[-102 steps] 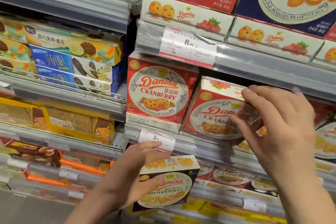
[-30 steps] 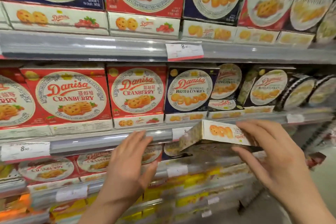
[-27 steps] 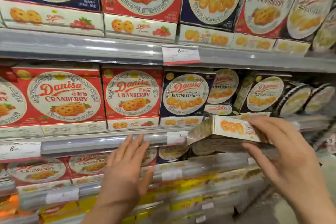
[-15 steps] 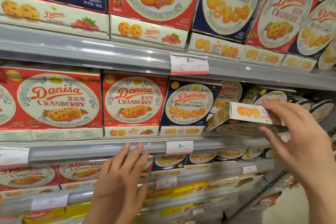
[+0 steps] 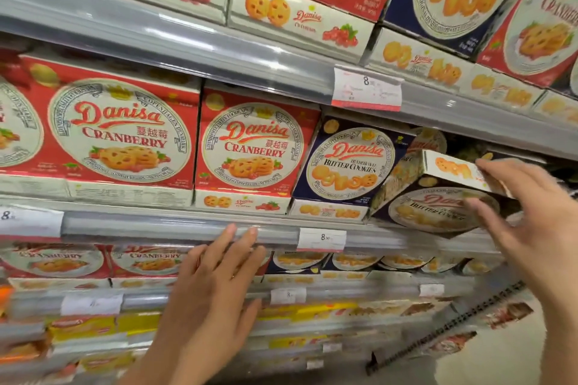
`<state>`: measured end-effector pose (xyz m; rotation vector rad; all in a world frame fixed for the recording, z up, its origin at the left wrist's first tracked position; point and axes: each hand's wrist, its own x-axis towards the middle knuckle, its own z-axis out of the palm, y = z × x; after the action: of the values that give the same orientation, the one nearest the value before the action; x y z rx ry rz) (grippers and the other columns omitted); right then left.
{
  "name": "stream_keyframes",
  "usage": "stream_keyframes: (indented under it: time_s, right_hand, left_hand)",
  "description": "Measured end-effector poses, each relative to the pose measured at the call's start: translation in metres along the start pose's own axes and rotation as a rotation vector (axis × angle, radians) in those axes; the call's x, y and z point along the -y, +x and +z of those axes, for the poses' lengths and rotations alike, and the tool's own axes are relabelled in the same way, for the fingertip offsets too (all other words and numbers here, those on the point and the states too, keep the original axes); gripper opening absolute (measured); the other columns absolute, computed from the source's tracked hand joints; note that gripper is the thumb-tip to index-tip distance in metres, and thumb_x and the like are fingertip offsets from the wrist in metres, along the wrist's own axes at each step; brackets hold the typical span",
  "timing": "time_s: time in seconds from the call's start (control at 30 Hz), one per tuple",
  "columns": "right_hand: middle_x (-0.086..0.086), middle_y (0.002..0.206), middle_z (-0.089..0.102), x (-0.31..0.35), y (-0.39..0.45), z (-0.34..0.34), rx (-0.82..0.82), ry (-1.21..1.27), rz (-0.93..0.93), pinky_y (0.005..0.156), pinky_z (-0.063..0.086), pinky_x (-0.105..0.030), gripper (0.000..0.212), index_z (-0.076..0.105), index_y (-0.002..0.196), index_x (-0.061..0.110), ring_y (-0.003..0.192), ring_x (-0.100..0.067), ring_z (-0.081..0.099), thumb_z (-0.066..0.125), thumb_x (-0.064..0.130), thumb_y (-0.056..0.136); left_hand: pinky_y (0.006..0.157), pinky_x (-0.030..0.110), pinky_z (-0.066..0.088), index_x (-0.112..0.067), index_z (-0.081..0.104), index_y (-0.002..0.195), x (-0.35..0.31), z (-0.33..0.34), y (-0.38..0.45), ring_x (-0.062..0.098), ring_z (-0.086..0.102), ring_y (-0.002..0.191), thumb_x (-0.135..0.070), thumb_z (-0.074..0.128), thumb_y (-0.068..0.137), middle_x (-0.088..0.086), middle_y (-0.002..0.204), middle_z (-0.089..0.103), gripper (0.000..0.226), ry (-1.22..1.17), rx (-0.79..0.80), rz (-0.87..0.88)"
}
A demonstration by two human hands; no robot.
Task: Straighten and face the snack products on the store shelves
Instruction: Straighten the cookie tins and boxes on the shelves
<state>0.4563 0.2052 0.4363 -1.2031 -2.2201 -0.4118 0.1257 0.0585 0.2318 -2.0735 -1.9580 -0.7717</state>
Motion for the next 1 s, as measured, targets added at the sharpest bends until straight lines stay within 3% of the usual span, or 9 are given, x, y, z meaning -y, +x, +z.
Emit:
stream_keyframes:
  time_s: [0.07, 0.2, 0.3, 0.4, 0.47, 0.53, 0.67, 0.73, 1.0]
  right_hand:
    - [-0.009, 0.136, 0.060, -0.009, 0.007, 0.004, -0.006, 0.018, -0.032, 0.107, 0.045, -0.045, 0.057, 0.056, 0.140, 0.014, 0.127, -0.026, 0.054, 0.073, 0.016, 0.086]
    - [-0.009, 0.135, 0.062, -0.026, 0.014, 0.016, -0.057, 0.048, -0.146, 0.108, 0.042, -0.037, 0.049, 0.061, 0.134, 0.011, 0.127, -0.026, 0.055, 0.072, 0.006, 0.087]
    - [-0.013, 0.135, 0.062, -0.037, 0.018, 0.024, -0.099, 0.087, -0.232, 0.108, 0.037, -0.032, 0.045, 0.063, 0.134, 0.006, 0.125, -0.030, 0.056, 0.068, 0.007, 0.090]
    - [-0.015, 0.138, 0.060, -0.051, 0.021, 0.033, -0.129, 0.086, -0.322, 0.114, 0.034, -0.037, 0.047, 0.059, 0.138, 0.006, 0.125, -0.034, 0.056, 0.070, 0.013, 0.093]
    - [-0.014, 0.143, 0.056, -0.060, 0.024, 0.039, -0.083, 0.078, -0.337, 0.114, 0.039, -0.052, 0.066, 0.053, 0.144, 0.009, 0.130, -0.034, 0.053, 0.078, 0.025, 0.086]
    - [-0.015, 0.144, 0.053, -0.065, 0.028, 0.043, -0.066, 0.067, -0.353, 0.109, 0.041, -0.058, 0.082, 0.049, 0.147, 0.009, 0.132, -0.035, 0.051, 0.082, 0.035, 0.077]
    - [-0.016, 0.144, 0.053, -0.069, 0.034, 0.048, -0.076, 0.059, -0.383, 0.113, 0.036, -0.060, 0.090, 0.045, 0.149, 0.010, 0.133, -0.036, 0.050, 0.085, 0.038, 0.073]
    - [-0.015, 0.143, 0.054, -0.071, 0.036, 0.051, -0.083, 0.057, -0.381, 0.116, 0.033, -0.059, 0.089, 0.045, 0.149, 0.011, 0.133, -0.035, 0.049, 0.084, 0.038, 0.073]
    - [-0.015, 0.140, 0.055, -0.071, 0.047, 0.063, -0.096, 0.094, -0.392, 0.114, 0.036, -0.059, 0.087, 0.044, 0.149, 0.013, 0.130, -0.036, 0.050, 0.085, 0.035, 0.074]
  left_hand:
    - [0.109, 0.043, 0.029, -0.021, 0.060, 0.140, -0.004, 0.005, 0.000, 0.027, 0.037, 0.146, -0.049, 0.052, 0.082, 0.002, 0.157, 0.045, 0.065, 0.037, 0.009, -0.006]
    - [0.093, 0.056, 0.051, -0.020, 0.068, 0.130, -0.027, 0.002, 0.016, 0.037, 0.056, 0.131, -0.055, 0.044, 0.077, 0.006, 0.140, 0.061, 0.067, 0.119, 0.032, -0.184]
    - [0.094, 0.059, 0.049, -0.019, 0.065, 0.130, -0.056, 0.012, 0.026, 0.041, 0.057, 0.128, -0.056, 0.044, 0.077, 0.008, 0.133, 0.065, 0.068, 0.115, -0.021, -0.268]
    - [0.099, 0.059, 0.047, -0.024, 0.059, 0.137, -0.084, 0.031, 0.036, 0.043, 0.051, 0.134, -0.061, 0.045, 0.079, 0.007, 0.144, 0.058, 0.071, 0.138, 0.000, -0.277]
    - [0.095, 0.061, 0.051, -0.025, 0.056, 0.141, -0.105, 0.044, 0.046, 0.046, 0.047, 0.137, -0.064, 0.043, 0.079, 0.011, 0.152, 0.050, 0.075, 0.198, 0.034, -0.284]
    - [0.096, 0.061, 0.050, -0.026, 0.051, 0.146, -0.124, 0.056, 0.052, 0.047, 0.041, 0.141, -0.064, 0.046, 0.079, 0.018, 0.158, 0.040, 0.078, 0.233, 0.043, -0.339]
    - [0.105, 0.059, 0.042, -0.026, 0.033, 0.158, -0.143, 0.071, 0.056, 0.045, 0.023, 0.150, -0.058, 0.072, 0.078, 0.022, 0.166, 0.020, 0.095, 0.284, 0.041, -0.426]
    - [0.105, 0.059, 0.042, -0.028, 0.026, 0.160, -0.146, 0.070, 0.054, 0.043, 0.020, 0.152, -0.055, 0.074, 0.078, 0.019, 0.167, 0.016, 0.099, 0.302, 0.041, -0.435]
    - [0.100, 0.058, 0.049, -0.031, 0.027, 0.160, -0.146, 0.063, 0.053, 0.042, 0.034, 0.147, -0.053, 0.080, 0.071, 0.018, 0.165, 0.025, 0.106, 0.315, 0.059, -0.449]
